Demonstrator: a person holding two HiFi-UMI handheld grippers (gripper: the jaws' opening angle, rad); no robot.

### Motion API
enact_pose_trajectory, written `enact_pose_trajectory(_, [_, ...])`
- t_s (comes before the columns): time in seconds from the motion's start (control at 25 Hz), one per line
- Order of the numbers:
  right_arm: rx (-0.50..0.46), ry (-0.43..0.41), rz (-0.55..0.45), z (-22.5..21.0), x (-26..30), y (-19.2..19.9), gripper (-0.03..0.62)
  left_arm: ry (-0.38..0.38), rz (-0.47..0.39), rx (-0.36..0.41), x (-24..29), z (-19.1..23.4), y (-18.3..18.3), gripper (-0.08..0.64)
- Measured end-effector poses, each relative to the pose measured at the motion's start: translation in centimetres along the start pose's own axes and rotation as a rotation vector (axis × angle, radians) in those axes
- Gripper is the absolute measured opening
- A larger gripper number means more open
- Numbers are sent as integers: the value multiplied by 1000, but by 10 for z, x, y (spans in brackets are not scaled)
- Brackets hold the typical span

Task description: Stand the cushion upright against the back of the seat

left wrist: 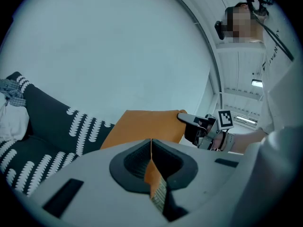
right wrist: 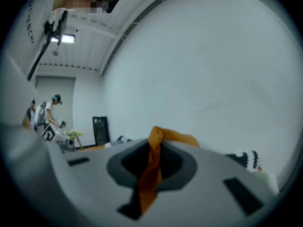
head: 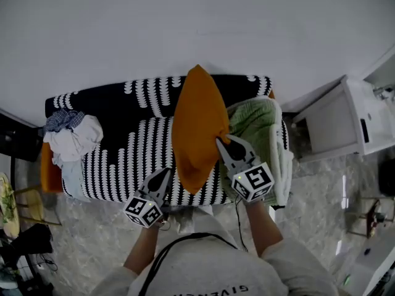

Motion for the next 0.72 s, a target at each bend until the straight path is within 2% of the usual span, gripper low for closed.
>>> enact_pose_trajectory(0.28, [-63, -110, -14, 44, 36, -22, 37, -94, -62, -36, -49, 23, 0, 25])
enact_pose_trajectory(0.52, [-112, -197, -13, 81, 64, -35, 35, -143, -101, -62, -85, 39, 3, 25])
enact_pose_trajectory(0.72, [-145, -269, 10, 113, 88, -36, 35, -134, -173, -25, -109, 56, -31, 25])
Point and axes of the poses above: the fingertips, and each gripper's own axes: x forward along the fingers, z to its left, y out of its underside, the point moved 3 cm from there along -x, backward along the fingers, and after that the axes turned 7 degrees about z, right-handed, at the moved point
